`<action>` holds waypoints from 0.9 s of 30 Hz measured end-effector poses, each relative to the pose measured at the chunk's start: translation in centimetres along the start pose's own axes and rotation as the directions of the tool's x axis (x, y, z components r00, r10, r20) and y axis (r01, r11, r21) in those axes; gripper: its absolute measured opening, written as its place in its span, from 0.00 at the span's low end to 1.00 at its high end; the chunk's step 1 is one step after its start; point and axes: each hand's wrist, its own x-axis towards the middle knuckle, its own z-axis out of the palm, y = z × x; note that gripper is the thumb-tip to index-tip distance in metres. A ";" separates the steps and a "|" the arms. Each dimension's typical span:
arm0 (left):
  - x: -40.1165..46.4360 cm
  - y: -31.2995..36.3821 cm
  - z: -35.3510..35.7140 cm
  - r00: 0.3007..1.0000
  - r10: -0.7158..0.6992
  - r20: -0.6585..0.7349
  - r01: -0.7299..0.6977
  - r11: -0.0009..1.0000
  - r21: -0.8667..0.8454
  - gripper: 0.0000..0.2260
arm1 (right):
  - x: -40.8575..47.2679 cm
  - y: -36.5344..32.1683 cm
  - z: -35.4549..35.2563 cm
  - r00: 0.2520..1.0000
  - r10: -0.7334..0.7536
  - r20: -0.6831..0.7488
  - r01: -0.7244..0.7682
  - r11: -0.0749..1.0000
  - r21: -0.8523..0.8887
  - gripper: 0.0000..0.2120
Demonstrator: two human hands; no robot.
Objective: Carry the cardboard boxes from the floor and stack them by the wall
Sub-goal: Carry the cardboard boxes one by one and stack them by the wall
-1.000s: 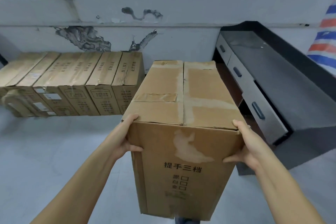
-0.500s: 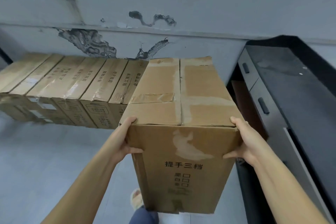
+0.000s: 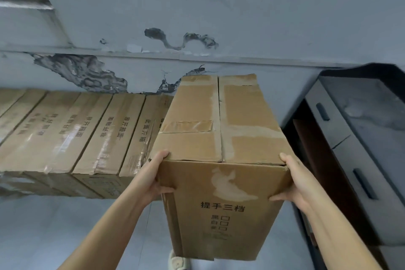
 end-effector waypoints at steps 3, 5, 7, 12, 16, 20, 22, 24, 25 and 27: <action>5.1 1.5 0.7 1.000 -0.013 0.023 0.012 0.999 0.052 0.11 | 4.9 -0.3 1.6 1.000 0.022 0.008 -0.022 1.000 0.009 0.08; 8.7 1.4 0.7 1.000 -0.012 -0.005 0.012 0.996 0.090 0.14 | 8.7 0.7 2.7 0.999 0.038 0.016 -0.039 0.999 0.011 0.07; 13.0 0.7 0.3 0.999 -0.005 -0.040 0.009 0.993 0.114 0.13 | 13.2 2.5 4.0 0.998 0.063 0.007 -0.063 0.998 0.018 0.07; 22.8 -3.9 -1.5 0.986 0.030 -0.163 -0.002 0.986 0.164 0.14 | 22.4 9.5 6.6 0.996 0.089 -0.015 -0.090 0.995 -0.035 0.10; 24.2 -9.9 -4.4 0.967 -0.138 -0.213 0.183 0.960 0.211 0.15 | 23.5 15.4 6.2 0.988 0.149 0.029 -0.146 0.985 -0.092 0.17; 24.3 -13.3 -5.2 0.924 -0.281 -0.260 0.327 0.932 0.156 0.19 | 24.5 17.2 6.2 0.979 0.202 0.029 -0.195 0.968 -0.156 0.16; 25.4 -12.9 -4.6 0.927 -0.250 -0.279 0.281 0.957 0.074 0.16 | 25.8 16.6 6.7 0.981 0.194 0.029 -0.186 0.967 -0.174 0.17; 26.7 -11.9 -4.1 0.931 -0.223 -0.289 0.247 0.968 0.052 0.15 | 27.2 15.5 7.3 0.982 0.185 0.026 -0.178 0.968 -0.177 0.17; 27.4 -11.3 -3.8 0.935 -0.204 -0.291 0.230 0.972 0.056 0.16 | 28.0 14.8 7.7 0.984 0.179 0.025 -0.172 0.969 -0.177 0.16; 29.3 -9.4 -3.1 0.944 -0.140 -0.299 0.172 0.982 0.084 0.16 | 30.1 13.0 9.0 0.989 0.144 0.037 -0.136 0.975 -0.174 0.16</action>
